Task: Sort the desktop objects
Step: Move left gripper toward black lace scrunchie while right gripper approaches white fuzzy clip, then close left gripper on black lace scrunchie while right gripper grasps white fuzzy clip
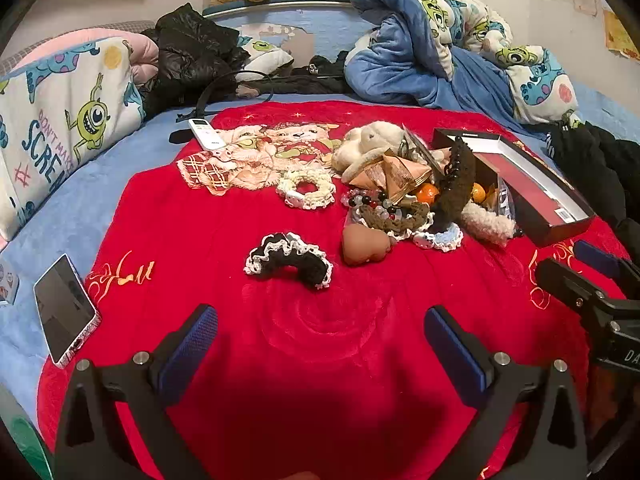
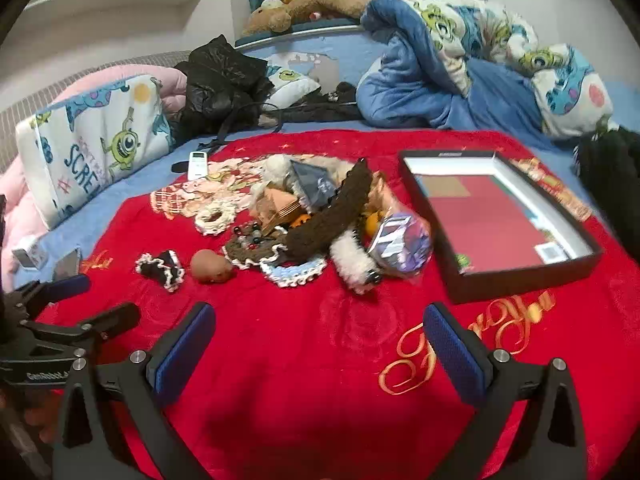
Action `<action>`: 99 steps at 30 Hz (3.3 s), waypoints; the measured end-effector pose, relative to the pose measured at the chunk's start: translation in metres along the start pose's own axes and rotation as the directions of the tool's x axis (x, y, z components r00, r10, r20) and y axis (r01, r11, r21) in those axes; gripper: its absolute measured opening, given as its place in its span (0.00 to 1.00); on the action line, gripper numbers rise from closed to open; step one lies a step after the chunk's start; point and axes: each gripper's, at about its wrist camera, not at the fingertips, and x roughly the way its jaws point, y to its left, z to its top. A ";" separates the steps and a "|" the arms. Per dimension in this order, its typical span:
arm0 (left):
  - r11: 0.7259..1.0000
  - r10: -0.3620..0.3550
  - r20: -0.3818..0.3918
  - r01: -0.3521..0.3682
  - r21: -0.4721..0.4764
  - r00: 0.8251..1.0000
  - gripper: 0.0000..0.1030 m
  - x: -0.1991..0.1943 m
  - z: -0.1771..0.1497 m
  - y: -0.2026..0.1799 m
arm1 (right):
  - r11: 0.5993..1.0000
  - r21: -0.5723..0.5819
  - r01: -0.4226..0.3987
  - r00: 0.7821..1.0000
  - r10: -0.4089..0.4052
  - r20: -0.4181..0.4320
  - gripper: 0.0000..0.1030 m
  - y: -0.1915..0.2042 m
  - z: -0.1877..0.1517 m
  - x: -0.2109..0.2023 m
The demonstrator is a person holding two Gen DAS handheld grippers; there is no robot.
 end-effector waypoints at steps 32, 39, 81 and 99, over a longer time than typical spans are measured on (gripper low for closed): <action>1.000 0.021 -0.012 -0.021 -0.014 1.000 1.00 0.002 0.002 0.006 | 1.000 -0.030 0.010 1.000 -0.010 0.000 1.00 0.006 0.001 0.007; 0.998 0.013 -0.038 -0.015 -0.061 0.999 1.00 0.014 0.007 0.015 | 0.999 -0.013 0.033 0.999 -0.033 0.038 1.00 -0.003 0.009 0.011; 0.995 -0.014 -0.131 0.001 -0.102 0.991 1.00 0.106 0.026 0.021 | 0.994 0.095 -0.048 0.992 0.058 -0.109 0.24 -0.046 0.014 0.081; 0.979 0.013 -0.085 -0.030 -0.204 0.996 0.32 0.092 0.018 0.041 | 0.993 0.107 -0.050 0.994 0.060 -0.096 0.21 -0.043 0.013 0.078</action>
